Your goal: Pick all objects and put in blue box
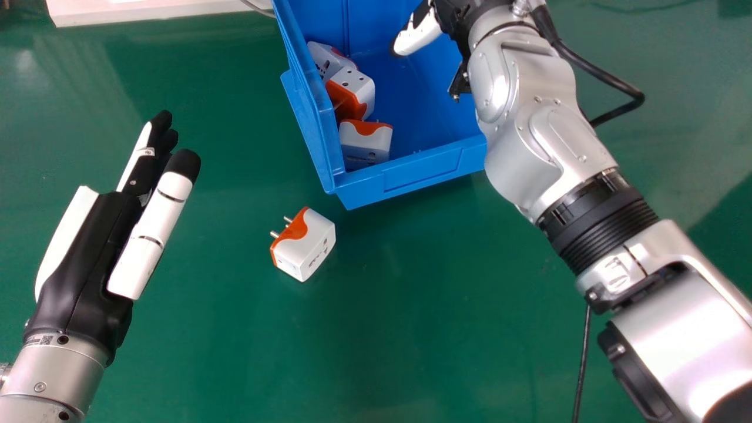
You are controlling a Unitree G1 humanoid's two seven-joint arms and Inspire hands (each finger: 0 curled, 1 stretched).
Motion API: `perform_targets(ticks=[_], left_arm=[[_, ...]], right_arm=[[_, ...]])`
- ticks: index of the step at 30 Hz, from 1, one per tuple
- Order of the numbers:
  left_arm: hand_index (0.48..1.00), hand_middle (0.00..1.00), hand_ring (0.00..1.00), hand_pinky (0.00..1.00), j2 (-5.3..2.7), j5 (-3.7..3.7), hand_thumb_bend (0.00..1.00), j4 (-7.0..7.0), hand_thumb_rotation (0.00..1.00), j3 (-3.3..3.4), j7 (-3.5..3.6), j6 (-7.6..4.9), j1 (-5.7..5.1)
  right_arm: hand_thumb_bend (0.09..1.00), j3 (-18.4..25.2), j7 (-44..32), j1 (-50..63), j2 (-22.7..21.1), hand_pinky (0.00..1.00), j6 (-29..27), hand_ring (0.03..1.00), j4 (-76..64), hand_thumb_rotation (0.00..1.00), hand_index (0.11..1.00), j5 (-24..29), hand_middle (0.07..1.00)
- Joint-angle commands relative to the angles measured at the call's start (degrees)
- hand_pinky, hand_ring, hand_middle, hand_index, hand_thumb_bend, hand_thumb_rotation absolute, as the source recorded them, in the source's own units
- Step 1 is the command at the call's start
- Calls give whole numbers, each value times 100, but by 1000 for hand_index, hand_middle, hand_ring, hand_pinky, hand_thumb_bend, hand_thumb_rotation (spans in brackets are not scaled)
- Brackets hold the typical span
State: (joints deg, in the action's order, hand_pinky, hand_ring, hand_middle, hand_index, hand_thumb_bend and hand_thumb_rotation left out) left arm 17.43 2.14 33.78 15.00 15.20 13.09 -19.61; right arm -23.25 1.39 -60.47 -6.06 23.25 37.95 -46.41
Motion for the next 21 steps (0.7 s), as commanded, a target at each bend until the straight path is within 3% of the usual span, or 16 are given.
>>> perform_targets(ticks=[1, 14, 21], left_arm=[[1000, 1000, 1000, 1000, 67, -3, 544, 51, 1000, 39, 2, -98, 14], [1000, 1000, 1000, 1000, 66, 51, 543, -89, 1000, 56, 27, -171, 33], [1000, 1000, 1000, 1000, 46, 83, 532, -179, 1000, 64, 53, -280, 30]], right_arm=[[512, 9, 66, -8, -95, 404, -26, 442, -232, 0, 460, 57, 529], [512, 91, 126, 495, -89, 412, 227, 443, -1047, 0, 464, 162, 532], [510, 86, 308, 1541, -92, 386, 399, 436, -2413, 1, 497, 37, 503]])
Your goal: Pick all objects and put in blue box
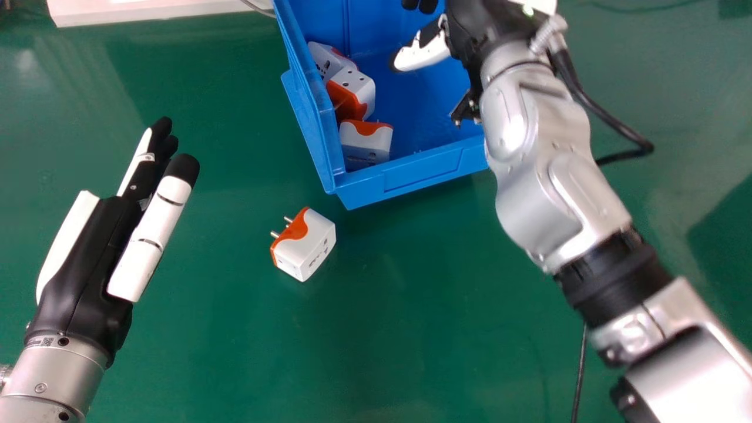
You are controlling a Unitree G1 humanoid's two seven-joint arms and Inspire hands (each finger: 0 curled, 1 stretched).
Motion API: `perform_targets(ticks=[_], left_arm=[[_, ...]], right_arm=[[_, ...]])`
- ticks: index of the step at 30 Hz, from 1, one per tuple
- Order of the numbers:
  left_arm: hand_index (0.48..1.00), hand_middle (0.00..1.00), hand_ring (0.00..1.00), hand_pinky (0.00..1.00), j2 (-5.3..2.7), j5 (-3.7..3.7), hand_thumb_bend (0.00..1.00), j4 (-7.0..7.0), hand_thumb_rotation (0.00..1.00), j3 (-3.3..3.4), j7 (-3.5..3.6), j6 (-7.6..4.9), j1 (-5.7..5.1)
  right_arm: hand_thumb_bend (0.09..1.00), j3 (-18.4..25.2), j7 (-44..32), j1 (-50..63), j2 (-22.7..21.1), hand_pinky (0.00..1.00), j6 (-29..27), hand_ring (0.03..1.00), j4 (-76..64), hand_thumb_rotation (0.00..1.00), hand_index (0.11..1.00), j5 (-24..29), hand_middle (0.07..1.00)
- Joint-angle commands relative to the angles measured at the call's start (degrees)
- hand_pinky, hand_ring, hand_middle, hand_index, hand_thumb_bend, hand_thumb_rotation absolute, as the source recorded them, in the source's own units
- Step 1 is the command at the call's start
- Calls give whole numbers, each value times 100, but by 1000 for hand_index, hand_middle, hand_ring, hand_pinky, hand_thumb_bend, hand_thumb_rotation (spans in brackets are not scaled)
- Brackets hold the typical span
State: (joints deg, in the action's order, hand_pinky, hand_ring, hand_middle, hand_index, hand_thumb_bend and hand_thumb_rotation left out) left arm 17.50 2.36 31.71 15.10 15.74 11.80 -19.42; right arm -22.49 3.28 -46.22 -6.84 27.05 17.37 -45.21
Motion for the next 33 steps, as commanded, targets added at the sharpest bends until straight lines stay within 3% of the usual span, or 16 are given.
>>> perform_targets(ticks=[1, 2, 3, 4, 5, 10, 18, 24, 28, 33], left_arm=[[1000, 1000, 1000, 1000, 38, 59, 532, 18, 1000, 54, 3, -164, 13], [1000, 1000, 1000, 1000, 37, 60, 529, 11, 1000, 57, 7, -174, 14], [1000, 1000, 1000, 1000, 36, 62, 529, 2, 1000, 62, 10, -184, 15], [1000, 1000, 1000, 1000, 32, 62, 527, -7, 1000, 66, 10, -192, 17], [1000, 1000, 1000, 1000, 27, 59, 522, -16, 1000, 68, 7, -202, 19], [1000, 1000, 1000, 1000, 15, 45, 515, -95, 1000, 73, -2, -303, 1], [1000, 1000, 1000, 1000, -13, 25, 507, -18, 1000, 78, -33, -355, -108], [1000, 1000, 1000, 1000, -23, 46, 505, 19, 1000, 116, -30, -414, -209], [1000, 1000, 1000, 1000, -24, 69, 505, 6, 1000, 165, -16, -447, -248], [1000, 1000, 1000, 1000, -69, 86, 505, 117, 1000, 198, -27, -457, -363]], right_arm=[[510, 6, 130, 273, -24, 386, 7, 436, -520, 1, 497, -90, 503], [531, 5, 131, 407, -36, 414, -6, 487, -663, 97, 567, -96, 568], [531, 0, 130, 560, -52, 414, -24, 487, -828, 97, 567, -105, 568], [559, -10, 124, 715, -71, 464, -39, 559, -999, 193, 640, -123, 647], [608, -26, 110, 874, -94, 559, -51, 680, -1178, 348, 753, -148, 769], [651, -115, 9, 1627, -112, 689, 40, 835, -2024, 553, 903, -300, 922], [640, -413, -172, 3038, -16, 760, 188, 910, -3389, 641, 966, -675, 986], [615, -567, -108, 3769, -133, 768, -233, 920, -4054, 635, 958, -807, 985], [598, -719, -24, 4268, -309, 770, -802, 919, -4393, 621, 940, -839, 974], [579, -796, -136, 4573, -874, 779, -1756, 920, -4498, 602, 925, -851, 966]])
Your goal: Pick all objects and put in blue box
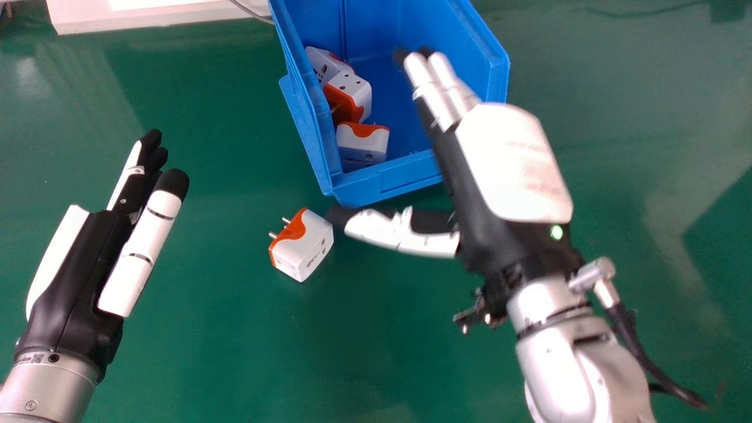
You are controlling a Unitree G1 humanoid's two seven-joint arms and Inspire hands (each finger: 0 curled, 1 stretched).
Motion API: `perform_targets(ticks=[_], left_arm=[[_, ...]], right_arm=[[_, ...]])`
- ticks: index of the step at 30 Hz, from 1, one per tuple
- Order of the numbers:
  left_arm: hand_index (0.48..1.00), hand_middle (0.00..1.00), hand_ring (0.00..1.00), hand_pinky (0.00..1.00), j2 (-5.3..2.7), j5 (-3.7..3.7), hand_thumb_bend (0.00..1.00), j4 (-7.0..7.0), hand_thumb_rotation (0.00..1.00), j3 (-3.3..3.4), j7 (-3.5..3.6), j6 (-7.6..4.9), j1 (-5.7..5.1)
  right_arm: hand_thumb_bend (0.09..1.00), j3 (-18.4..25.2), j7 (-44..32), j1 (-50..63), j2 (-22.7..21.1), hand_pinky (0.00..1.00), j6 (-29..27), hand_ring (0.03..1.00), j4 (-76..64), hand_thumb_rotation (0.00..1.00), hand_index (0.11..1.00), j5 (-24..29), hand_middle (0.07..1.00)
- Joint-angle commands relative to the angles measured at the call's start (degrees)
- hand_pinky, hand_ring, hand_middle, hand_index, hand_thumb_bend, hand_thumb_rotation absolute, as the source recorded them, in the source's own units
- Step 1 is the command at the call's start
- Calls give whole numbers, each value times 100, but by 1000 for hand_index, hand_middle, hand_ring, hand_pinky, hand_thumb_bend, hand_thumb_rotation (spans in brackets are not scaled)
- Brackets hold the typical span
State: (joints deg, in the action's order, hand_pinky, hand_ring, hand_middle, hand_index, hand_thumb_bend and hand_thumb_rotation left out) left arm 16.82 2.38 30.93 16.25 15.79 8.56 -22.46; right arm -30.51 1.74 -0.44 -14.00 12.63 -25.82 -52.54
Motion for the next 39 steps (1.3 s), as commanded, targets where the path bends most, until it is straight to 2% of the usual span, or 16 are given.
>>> perform_targets(ticks=[1, 4, 10, 14, 23, 26, 30, 35, 39], left_arm=[[1000, 1000, 1000, 1000, -16, 83, 505, 223, 1000, 85, -38, -133, -88], [1000, 1000, 1000, 1000, -50, 78, 505, 300, 1000, 88, -53, -130, -163], [1000, 1000, 1000, 1000, -105, 55, 506, 449, 1000, 71, -102, -99, -259], [1000, 1000, 1000, 1000, -121, 63, 515, 463, 1000, 70, -118, -126, -301], [1000, 1000, 1000, 1000, -145, 32, 529, 521, 1000, 22, -153, -77, -290], [1000, 1000, 1000, 1000, -139, 23, 527, 534, 1000, 14, -158, -66, -287], [1000, 1000, 1000, 1000, -120, 37, 527, 489, 1000, 29, -153, -69, -252], [1000, 1000, 1000, 1000, -131, 36, 523, 493, 1000, 16, -175, -22, -202], [1000, 1000, 1000, 1000, -139, 34, 521, 457, 1000, 6, -194, -10, -156]], right_arm=[[579, 28, 3, 1, -316, 779, -529, 920, -157, 602, 925, -128, 966], [564, 123, -126, 12, -630, 785, -991, 923, -172, 584, 920, -62, 962], [547, 223, -328, 193, -936, 811, -1675, 935, -325, 507, 919, 60, 960], [531, 280, -543, 240, -1116, 839, -2089, 949, -399, 475, 923, 157, 963], [503, 448, -1064, -42, -1288, 894, -2774, 972, -287, 410, 924, 288, 966], [553, 469, -1111, -248, -1292, 896, -3049, 971, -75, 296, 916, 446, 962], [575, 481, -1163, -516, -1281, 893, -3340, 968, 215, 245, 913, 550, 958], [492, 361, -1200, -1052, -1141, 885, -3661, 962, 791, 89, 902, 530, 947], [439, 253, -1416, -1346, -962, 883, -3576, 958, 1107, 45, 899, 463, 945]])
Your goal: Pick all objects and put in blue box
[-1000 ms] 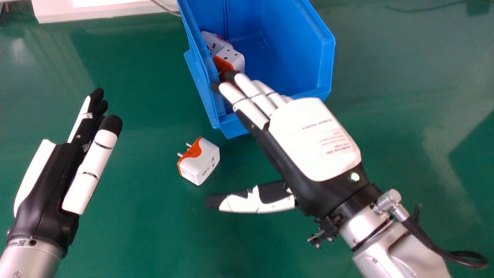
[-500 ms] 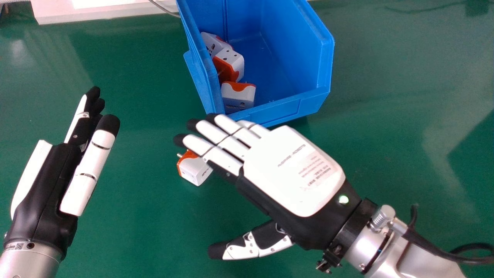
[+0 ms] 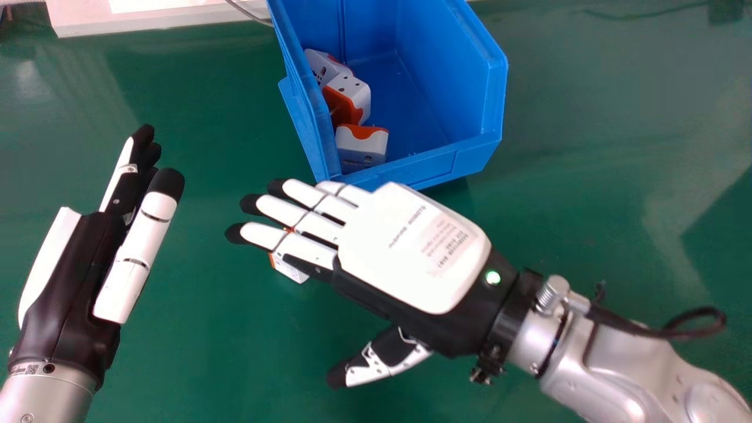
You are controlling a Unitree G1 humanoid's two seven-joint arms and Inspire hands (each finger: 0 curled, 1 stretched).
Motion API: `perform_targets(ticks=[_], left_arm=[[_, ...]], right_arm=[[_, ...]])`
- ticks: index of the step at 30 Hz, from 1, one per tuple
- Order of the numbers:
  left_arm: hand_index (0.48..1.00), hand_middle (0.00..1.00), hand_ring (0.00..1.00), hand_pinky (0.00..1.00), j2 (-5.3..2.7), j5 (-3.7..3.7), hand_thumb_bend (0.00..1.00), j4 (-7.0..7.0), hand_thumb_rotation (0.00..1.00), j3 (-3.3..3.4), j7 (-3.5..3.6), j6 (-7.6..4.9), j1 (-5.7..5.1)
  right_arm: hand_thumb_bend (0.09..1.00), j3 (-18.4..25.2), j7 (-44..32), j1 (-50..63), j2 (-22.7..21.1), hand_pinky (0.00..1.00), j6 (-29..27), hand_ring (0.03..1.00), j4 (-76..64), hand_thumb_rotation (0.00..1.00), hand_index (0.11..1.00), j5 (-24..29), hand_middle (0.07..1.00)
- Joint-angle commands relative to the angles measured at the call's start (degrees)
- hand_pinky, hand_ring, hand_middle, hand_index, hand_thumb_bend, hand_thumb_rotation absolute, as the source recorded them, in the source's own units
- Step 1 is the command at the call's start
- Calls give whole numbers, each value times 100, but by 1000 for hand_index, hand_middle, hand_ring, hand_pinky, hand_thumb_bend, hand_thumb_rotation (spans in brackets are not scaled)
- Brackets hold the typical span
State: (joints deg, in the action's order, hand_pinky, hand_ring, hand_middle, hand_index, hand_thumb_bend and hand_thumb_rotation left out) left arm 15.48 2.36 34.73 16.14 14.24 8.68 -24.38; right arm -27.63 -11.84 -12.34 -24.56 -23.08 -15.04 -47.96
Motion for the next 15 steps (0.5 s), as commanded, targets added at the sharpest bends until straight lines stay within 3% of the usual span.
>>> perform_targets(ticks=[1, 6, 12, 15], left_arm=[[1000, 1000, 1000, 1000, -6, 33, 520, 65, 1000, 11, -45, -20, 50], [1000, 1000, 1000, 1000, -2, 12, 517, 38, 1000, -26, -61, 3, 100], [1000, 1000, 1000, 1000, 25, -10, 515, -22, 1000, -50, -54, 22, 176], [1000, 1000, 1000, 1000, 36, -6, 516, -57, 1000, -54, -51, 29, 206]], right_arm=[[425, -57, -100, -203, 141, 881, 29, 956, 89, 36, 899, -14, 945], [385, -236, -418, -511, 445, 871, 344, 949, 383, 18, 902, -271, 947], [263, -522, -1199, -997, 817, 862, 929, 952, 638, 7, 921, -524, 964], [262, -661, -1432, -1186, 915, 865, 1113, 959, 761, 2, 936, -686, 981]])
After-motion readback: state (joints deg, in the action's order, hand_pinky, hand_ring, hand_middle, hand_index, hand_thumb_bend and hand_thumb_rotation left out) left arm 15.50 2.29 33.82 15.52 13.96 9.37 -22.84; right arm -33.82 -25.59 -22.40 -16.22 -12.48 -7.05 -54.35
